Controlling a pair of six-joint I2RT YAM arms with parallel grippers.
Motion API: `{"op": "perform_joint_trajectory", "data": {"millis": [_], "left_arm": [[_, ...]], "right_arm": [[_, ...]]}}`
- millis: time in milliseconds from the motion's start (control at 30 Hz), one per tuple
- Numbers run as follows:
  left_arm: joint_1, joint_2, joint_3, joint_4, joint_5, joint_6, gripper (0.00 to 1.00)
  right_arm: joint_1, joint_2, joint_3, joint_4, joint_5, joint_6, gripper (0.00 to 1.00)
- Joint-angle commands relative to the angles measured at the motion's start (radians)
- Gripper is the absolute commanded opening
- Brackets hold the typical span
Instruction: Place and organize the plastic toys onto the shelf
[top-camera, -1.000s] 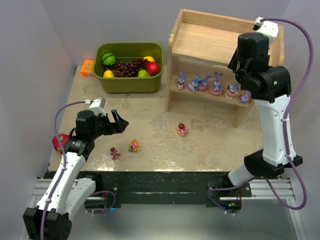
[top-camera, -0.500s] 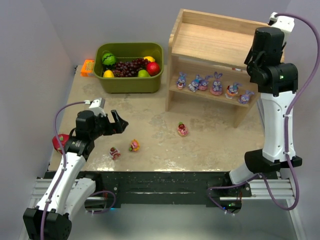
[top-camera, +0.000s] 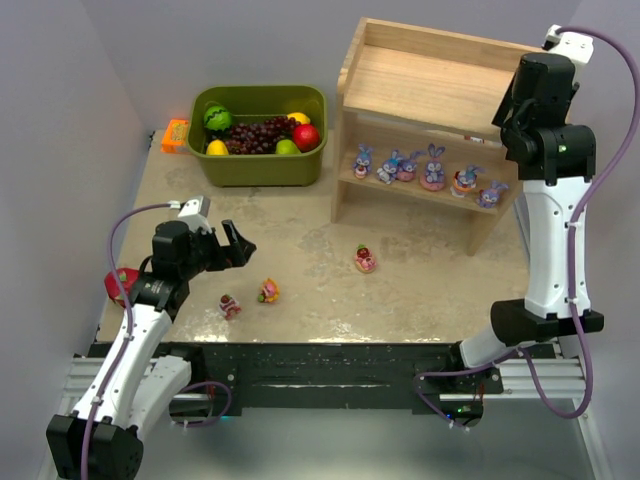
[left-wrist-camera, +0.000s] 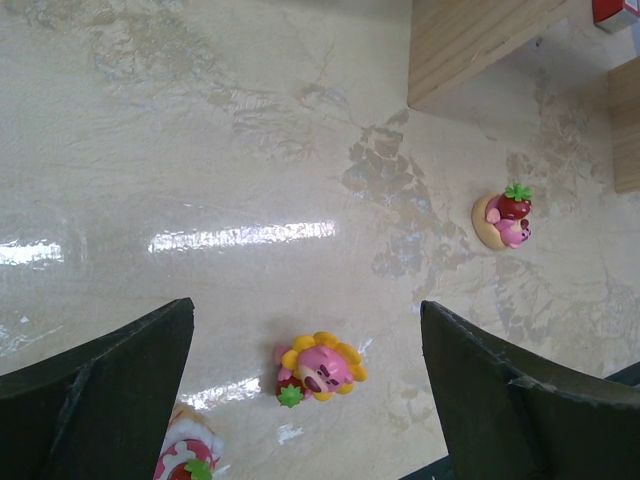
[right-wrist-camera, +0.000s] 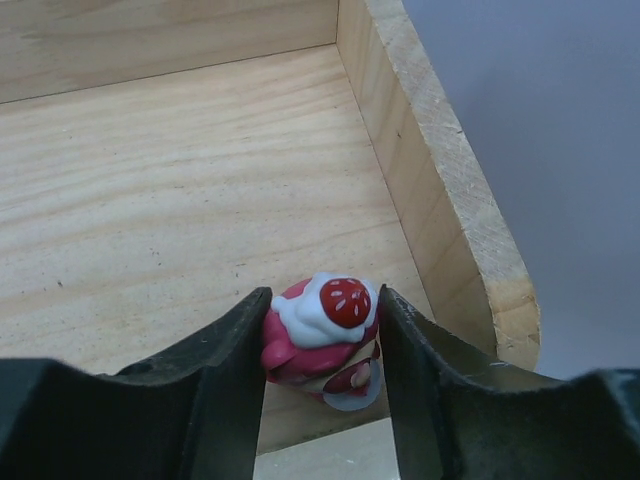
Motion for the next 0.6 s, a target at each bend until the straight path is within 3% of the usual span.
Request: {"op": "perform_joint_trajectory", "data": {"millis": [0, 100, 233, 400, 567], "left_arm": [[-0.003, -0.001, -0.008, 0.012, -0.002, 0.012, 1.0], [-0.003, 0.001, -0.006, 0.012, -0.001, 0.012, 1.0], [-0.003, -0.002, -0.006, 0.012, -0.002, 0.012, 0.99], [-0.003, -0.01, -0.005, 0.007, -0.005, 0.012, 1.0], [-0.003, -0.019, -0.006, 0.007, -0.011, 0.012, 0.99]], "right_arm": [[-0.006, -0.01, -0.013, 0.003, -0.009, -0.018, 0.61], [-0.006, -0.031, -0.03, 0.029, -0.008, -0.021, 0.74], [-0.005, -0.038, -0.028, 0.034, -0.008, -0.026, 0.82], [-0.005, -0.07, -0.013, 0.039, -0.032, -0.018, 0.85], [-0.006, -0.159, 0.001, 0.063, -0.186, -0.006, 0.92]]}}
